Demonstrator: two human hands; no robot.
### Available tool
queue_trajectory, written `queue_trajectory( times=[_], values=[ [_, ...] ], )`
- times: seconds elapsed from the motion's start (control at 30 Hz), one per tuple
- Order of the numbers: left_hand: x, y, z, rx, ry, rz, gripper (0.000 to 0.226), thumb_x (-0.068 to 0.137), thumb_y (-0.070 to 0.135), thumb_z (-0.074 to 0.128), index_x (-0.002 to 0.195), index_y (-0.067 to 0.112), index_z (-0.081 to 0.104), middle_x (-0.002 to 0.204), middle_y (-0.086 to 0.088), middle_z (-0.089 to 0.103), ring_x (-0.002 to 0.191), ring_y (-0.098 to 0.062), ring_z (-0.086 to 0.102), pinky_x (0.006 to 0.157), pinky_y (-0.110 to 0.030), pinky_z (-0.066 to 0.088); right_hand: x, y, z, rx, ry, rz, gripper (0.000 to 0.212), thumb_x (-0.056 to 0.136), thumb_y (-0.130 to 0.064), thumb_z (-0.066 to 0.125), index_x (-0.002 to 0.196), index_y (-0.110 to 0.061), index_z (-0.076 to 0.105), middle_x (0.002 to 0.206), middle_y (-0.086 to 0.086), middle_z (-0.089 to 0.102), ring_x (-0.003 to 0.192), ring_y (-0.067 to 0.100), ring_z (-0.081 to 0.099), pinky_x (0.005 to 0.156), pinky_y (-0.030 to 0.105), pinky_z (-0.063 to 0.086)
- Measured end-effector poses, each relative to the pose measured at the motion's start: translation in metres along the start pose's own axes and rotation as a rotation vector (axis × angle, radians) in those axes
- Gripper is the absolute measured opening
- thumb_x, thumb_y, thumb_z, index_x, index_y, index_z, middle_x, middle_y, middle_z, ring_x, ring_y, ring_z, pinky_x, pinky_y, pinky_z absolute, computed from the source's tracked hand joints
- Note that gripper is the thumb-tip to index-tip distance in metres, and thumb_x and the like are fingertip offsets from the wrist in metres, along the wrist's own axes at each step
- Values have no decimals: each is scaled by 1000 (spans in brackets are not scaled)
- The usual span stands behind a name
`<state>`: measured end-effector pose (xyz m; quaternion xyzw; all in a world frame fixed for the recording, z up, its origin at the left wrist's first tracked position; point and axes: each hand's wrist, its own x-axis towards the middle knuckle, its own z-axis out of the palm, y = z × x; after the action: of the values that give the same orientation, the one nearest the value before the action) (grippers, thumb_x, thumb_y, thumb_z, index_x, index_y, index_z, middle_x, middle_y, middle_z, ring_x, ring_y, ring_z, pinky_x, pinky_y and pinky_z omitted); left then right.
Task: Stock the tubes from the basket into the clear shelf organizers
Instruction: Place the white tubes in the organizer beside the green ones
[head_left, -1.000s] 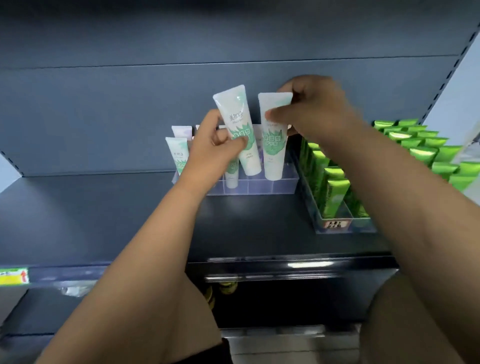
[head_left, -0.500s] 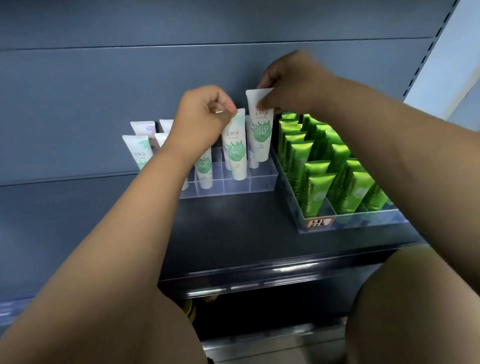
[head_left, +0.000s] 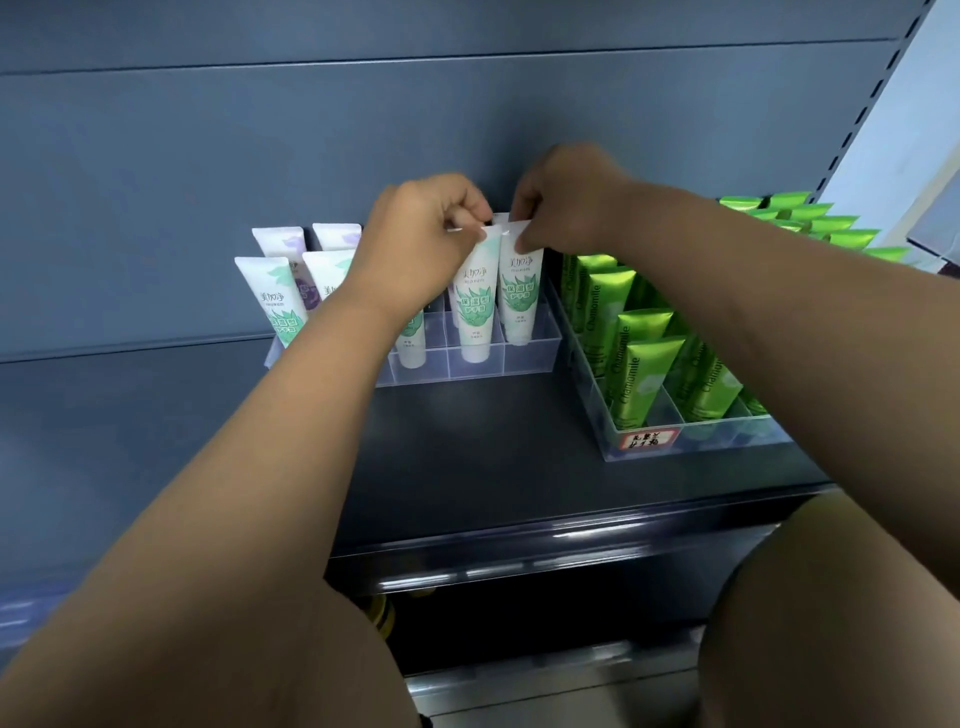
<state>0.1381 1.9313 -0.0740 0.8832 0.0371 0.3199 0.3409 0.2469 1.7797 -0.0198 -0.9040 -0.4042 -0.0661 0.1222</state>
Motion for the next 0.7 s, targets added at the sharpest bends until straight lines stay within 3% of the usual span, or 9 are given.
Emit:
queue_trajectory(
  times=[0.2,0.47,0.7],
  values=[
    [-3,-9,4,240,-24,73,23,84,7,65,93,26,75,82,12,73,83,-12,68,80,-36,56,2,4,12,-50,-3,-15,30,79,-26,83,106,-16,76,111,4,71,104,24,64,78,24,41],
    [-5,-14,7,397,48,132,19,85,12,66,96,25,72,89,9,75,97,-25,61,92,-41,45,-1,1,21,-76,1,-31,27,83,-23,77,109,-15,75,113,5,70,105,26,63,78,25,43],
    [-8,-17,1,430,20,92,25,87,12,65,104,29,73,99,8,74,107,-25,57,94,-40,39,-6,-4,22,-153,-13,-42,20,81,-10,65,99,-8,74,102,10,71,94,31,64,80,37,57]
  ],
)
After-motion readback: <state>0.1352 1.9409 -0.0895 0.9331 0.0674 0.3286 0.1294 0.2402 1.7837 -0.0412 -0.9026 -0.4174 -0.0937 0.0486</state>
